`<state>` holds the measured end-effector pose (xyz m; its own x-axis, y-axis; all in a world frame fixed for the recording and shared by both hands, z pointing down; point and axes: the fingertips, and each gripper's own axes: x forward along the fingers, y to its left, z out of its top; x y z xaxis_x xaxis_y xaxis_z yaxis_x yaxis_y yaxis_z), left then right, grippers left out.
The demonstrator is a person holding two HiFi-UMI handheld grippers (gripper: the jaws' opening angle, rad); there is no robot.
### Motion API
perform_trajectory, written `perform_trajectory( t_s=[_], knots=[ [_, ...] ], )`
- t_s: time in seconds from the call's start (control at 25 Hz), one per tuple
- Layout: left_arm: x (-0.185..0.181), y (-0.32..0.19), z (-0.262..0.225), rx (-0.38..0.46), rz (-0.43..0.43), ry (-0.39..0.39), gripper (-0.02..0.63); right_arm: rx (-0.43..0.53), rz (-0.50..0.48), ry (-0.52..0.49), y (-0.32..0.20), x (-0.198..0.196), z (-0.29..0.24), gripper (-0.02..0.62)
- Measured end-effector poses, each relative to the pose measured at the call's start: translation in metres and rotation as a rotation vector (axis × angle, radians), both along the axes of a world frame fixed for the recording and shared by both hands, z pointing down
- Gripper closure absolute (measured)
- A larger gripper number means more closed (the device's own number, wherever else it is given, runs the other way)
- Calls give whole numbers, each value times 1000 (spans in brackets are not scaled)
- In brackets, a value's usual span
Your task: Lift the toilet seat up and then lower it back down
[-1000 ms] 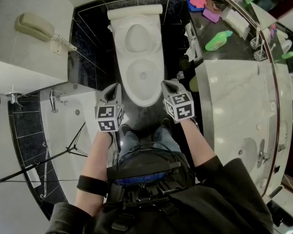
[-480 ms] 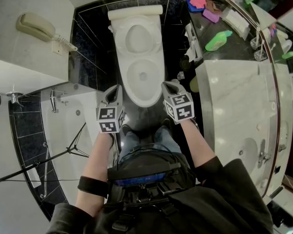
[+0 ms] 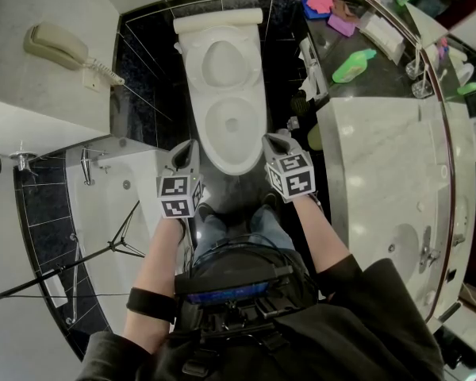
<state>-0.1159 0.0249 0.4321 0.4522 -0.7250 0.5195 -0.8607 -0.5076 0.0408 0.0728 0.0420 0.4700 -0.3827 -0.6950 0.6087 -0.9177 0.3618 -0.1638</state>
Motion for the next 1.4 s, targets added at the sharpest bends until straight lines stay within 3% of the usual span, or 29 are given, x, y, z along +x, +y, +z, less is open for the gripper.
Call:
perform_trajectory(
  t_s=[1.4],
  knots=[
    [4, 2, 4, -5, 17, -5, 598, -3, -6, 5, -3, -1, 1, 586]
  ],
)
